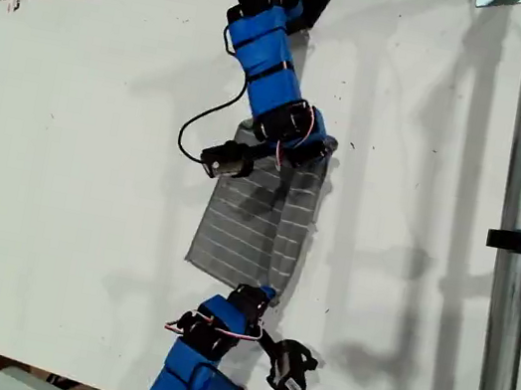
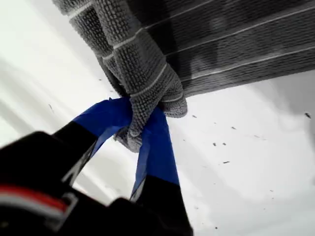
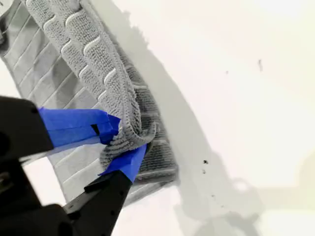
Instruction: Grasp corners of a towel and fold twice.
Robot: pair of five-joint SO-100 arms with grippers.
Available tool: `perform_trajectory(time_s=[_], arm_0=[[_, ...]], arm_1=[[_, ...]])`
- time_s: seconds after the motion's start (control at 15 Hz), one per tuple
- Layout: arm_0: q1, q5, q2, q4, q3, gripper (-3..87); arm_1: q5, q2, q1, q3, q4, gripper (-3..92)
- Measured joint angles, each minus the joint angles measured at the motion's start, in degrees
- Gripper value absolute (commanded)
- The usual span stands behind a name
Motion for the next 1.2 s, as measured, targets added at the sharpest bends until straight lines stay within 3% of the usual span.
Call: perform_trajectory(time_s=[0.4, 0.6, 0.87, 1.07, 1.2], arm_0=[[-30.32, 31.11, -1.76, 3.25, -8.0, -0.6], [-39.46, 42.71, -9.23, 6.06, -21.18, -0.6], [-43.24, 47.29, -13.27, 11.07, -36.83, -0.6], [-42.8, 45.09, -13.27, 9.32, -31.03, -0.6], [-40.43, 42.89, -13.27, 3.34, -22.5, -0.6]], arm_1=[[-14.5, 14.33, 21.09, 18.72, -0.35, -0.3], [-24.35, 19.42, 33.57, 21.53, -1.23, -0.3], [-35.77, 26.81, 44.47, 14.68, 2.46, -0.3], [-32.43, 28.65, 39.29, 18.46, 1.14, -0.3], [-27.42, 27.77, 34.28, 24.52, -1.76, -0.3]])
